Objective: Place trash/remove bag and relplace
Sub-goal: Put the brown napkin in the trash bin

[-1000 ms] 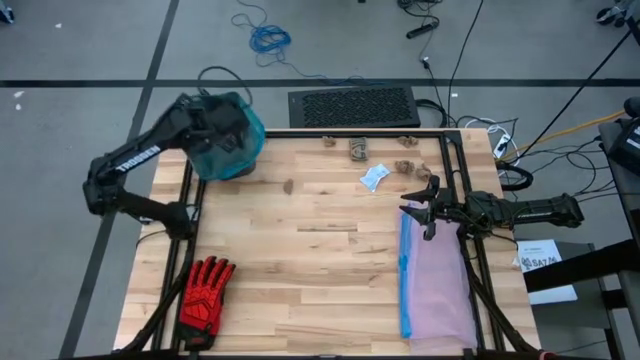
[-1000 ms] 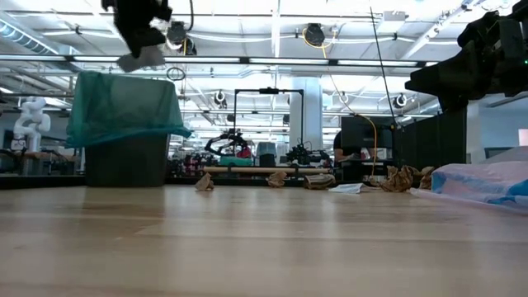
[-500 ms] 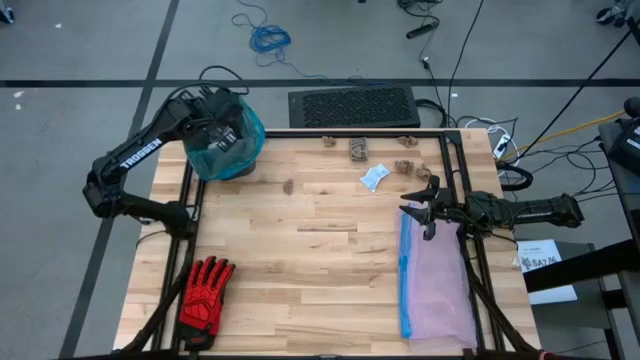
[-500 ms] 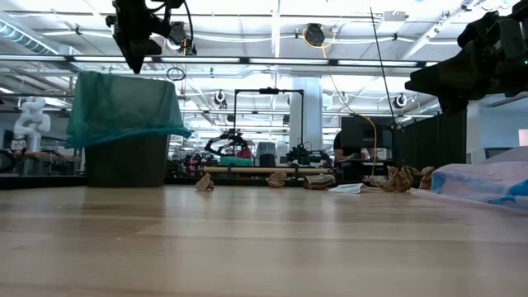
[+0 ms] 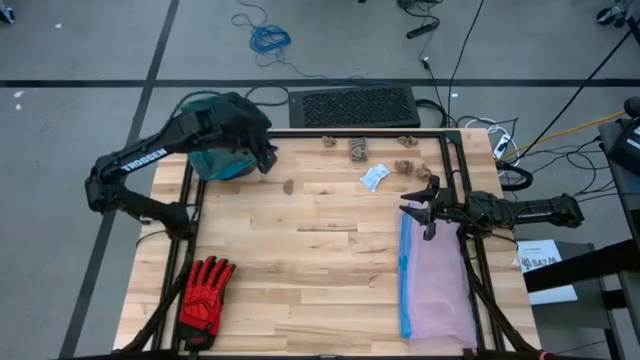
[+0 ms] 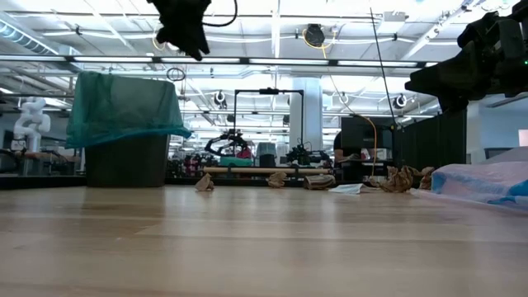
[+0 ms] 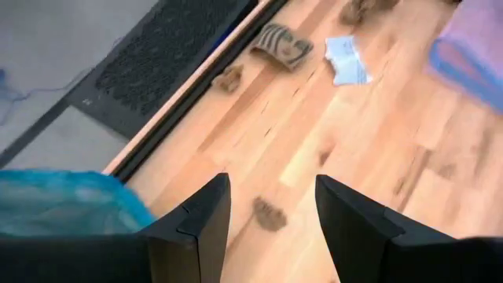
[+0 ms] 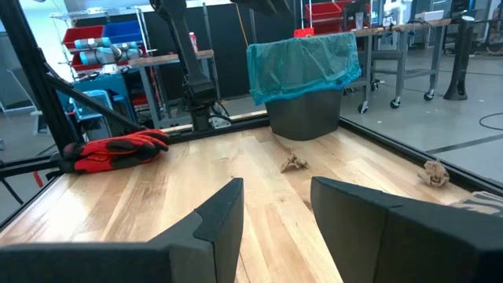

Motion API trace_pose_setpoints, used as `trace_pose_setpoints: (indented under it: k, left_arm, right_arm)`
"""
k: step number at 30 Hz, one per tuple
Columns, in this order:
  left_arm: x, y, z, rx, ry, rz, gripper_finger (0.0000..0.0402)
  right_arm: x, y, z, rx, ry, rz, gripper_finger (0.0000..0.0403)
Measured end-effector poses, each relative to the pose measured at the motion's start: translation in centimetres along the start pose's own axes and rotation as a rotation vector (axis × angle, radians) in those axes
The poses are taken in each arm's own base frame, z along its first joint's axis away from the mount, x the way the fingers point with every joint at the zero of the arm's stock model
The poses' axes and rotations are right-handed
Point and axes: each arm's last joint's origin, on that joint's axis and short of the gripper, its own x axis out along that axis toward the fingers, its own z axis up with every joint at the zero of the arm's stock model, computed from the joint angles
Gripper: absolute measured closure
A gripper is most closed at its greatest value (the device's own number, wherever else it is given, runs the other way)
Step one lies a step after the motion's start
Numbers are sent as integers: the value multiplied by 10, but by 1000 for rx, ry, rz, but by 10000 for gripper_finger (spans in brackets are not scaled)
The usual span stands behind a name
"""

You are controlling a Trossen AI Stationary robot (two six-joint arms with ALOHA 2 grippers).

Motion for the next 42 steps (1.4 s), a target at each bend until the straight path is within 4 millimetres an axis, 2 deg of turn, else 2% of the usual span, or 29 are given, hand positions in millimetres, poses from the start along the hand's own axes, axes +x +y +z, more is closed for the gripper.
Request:
trace_pose_setpoints:
  k: [2, 6, 11, 16, 20, 27, 29, 31, 35, 36, 38, 42]
  left_arm:
    - [14, -8, -4, -6, 84, 47, 219]
    - [59, -24, -11, -46, 281, 78, 219]
    - [120, -43, -21, 27, 427, 160, 219]
    - [172, -52, -38, 92, 560, 254, 219]
    - [205, -55, -53, 123, 649, 282, 219]
    - [245, -57, -69, 238, 695, 321, 220]
    - [250, -58, -71, 293, 698, 308, 231]
    - [252, -61, -72, 344, 697, 292, 258]
    - [247, -70, -70, 413, 676, 268, 365]
    - [243, -71, -68, 418, 665, 259, 383]
    - [228, -73, -60, 413, 623, 250, 390]
    - [183, -74, -38, 406, 535, 287, 398]
  right_arm:
    - [0, 0, 0, 0, 0, 0, 259]
    - [0, 0, 0, 0, 0, 0, 259]
    - [0, 0, 0, 0, 0, 0, 259]
    - [0, 0, 0, -1, 2, 0, 259]
    - [0, 0, 0, 2, 5, -1, 259]
    - [0, 0, -1, 2, 6, -1, 259]
    - [0, 0, -1, 2, 6, -1, 259]
    - [0, 0, -1, 2, 6, -1, 259]
    - [0, 0, -1, 6, 6, 0, 259]
    - [0, 0, -1, 6, 6, -1, 259]
    - [0, 0, -1, 6, 6, -1, 259]
    - [0, 0, 0, 0, 6, -1, 259]
